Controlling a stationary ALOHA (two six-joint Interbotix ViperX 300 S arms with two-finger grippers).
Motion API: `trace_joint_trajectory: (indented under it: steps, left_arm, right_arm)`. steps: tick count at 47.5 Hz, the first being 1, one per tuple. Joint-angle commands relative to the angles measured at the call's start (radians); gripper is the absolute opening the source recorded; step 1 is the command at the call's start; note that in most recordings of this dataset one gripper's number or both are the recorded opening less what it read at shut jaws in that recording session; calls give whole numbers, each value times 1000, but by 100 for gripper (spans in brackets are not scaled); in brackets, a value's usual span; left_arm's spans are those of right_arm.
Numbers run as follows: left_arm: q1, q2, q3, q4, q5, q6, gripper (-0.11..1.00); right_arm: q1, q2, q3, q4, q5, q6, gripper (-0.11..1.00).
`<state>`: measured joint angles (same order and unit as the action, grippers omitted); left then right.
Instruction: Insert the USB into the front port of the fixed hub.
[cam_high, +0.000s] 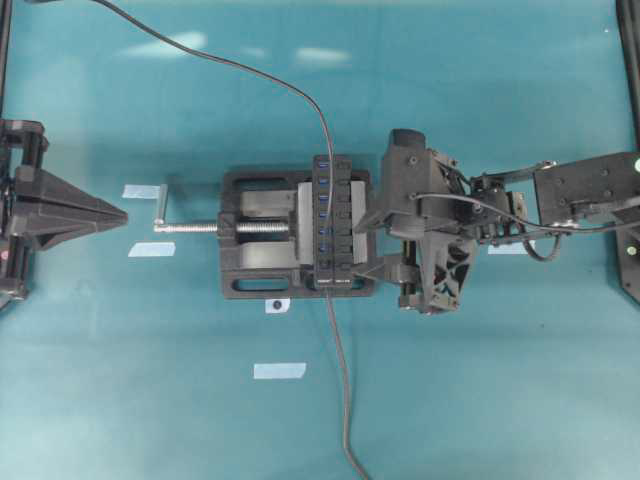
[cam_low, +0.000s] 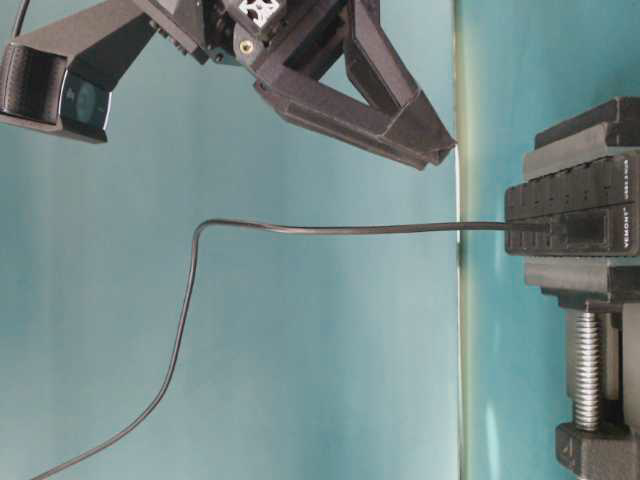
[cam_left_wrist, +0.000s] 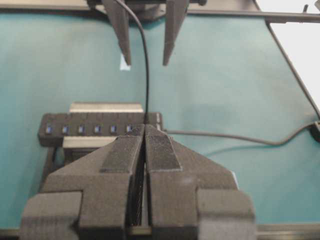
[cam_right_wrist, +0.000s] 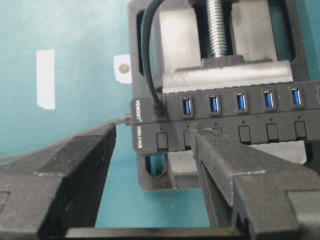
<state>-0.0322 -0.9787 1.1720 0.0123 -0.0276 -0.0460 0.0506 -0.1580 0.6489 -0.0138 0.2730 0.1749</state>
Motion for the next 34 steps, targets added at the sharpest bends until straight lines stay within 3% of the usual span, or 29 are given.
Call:
trace_joint_trajectory:
  steps: [1,34]
  left_arm:
    - [2,6,-12,2,-6,2,0]
    - [2,5,-12,2,-6,2,0]
  right_arm:
    - [-3,-12,-9,-2,-9,9,66]
    - [-3,-6,28,-2,-64,11,65]
